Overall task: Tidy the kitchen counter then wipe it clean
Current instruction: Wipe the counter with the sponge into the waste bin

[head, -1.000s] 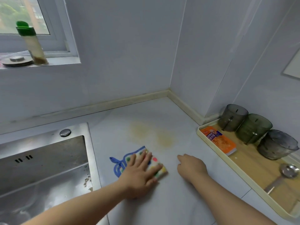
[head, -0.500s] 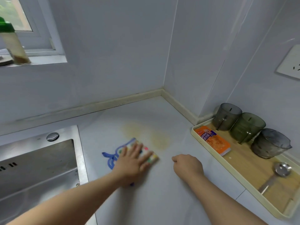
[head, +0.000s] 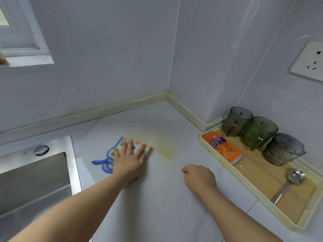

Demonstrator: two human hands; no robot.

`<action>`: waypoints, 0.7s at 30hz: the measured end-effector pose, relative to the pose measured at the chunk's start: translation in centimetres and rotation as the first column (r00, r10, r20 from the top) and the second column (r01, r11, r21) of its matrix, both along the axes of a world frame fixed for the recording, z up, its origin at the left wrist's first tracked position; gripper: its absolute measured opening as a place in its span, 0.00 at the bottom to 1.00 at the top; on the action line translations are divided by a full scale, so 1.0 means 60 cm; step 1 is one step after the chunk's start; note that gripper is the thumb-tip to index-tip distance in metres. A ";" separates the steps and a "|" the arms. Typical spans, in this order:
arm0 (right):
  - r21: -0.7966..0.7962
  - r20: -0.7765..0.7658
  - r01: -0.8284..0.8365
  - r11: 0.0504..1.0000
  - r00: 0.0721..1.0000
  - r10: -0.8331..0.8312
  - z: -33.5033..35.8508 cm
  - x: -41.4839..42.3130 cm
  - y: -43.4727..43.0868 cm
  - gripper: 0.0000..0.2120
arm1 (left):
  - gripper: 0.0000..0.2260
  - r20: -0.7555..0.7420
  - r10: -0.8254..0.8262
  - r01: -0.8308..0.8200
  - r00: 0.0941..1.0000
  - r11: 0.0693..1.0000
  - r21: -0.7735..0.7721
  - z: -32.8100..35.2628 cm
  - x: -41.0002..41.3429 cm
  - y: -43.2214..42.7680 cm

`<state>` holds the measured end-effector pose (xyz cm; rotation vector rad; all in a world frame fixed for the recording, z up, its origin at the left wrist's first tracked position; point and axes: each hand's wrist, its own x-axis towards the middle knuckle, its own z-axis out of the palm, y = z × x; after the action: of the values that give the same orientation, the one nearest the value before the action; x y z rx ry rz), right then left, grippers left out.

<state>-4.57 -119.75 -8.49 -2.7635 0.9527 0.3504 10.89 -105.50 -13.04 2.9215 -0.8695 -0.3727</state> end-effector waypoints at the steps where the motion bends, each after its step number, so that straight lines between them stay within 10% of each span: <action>1: 0.002 0.002 0.002 1.000 1.000 -0.002 0.000 0.000 0.001 0.20 | 0.24 -0.010 0.093 -0.093 0.996 0.996 0.003 0.000 0.010 -0.004; 4: -0.025 0.006 0.000 1.000 1.000 0.000 -0.002 0.006 0.004 0.18 | 0.23 -0.025 0.065 -0.064 0.998 0.998 0.011 0.003 -0.018 -0.037; 9: -0.058 0.114 0.074 0.996 0.991 -0.067 0.008 0.018 -0.005 0.17 | 0.38 0.000 -0.523 0.523 0.852 0.852 0.014 -0.005 -0.080 -0.021; 15: 0.001 0.129 0.085 0.996 0.988 -0.085 0.013 0.016 -0.036 0.23 | 0.23 0.021 0.047 -0.048 0.999 0.999 0.020 0.008 0.079 0.010; 21: 0.051 0.042 0.151 0.987 0.987 -0.153 0.002 0.043 -0.060 0.21 | 0.23 -0.016 0.003 -0.002 1.000 0.999 0.033 0.007 0.094 -0.068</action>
<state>-1.99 -123.36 -8.38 -2.6241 1.1198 0.2804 16.54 -109.59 -12.64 2.9453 -0.8656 -0.4130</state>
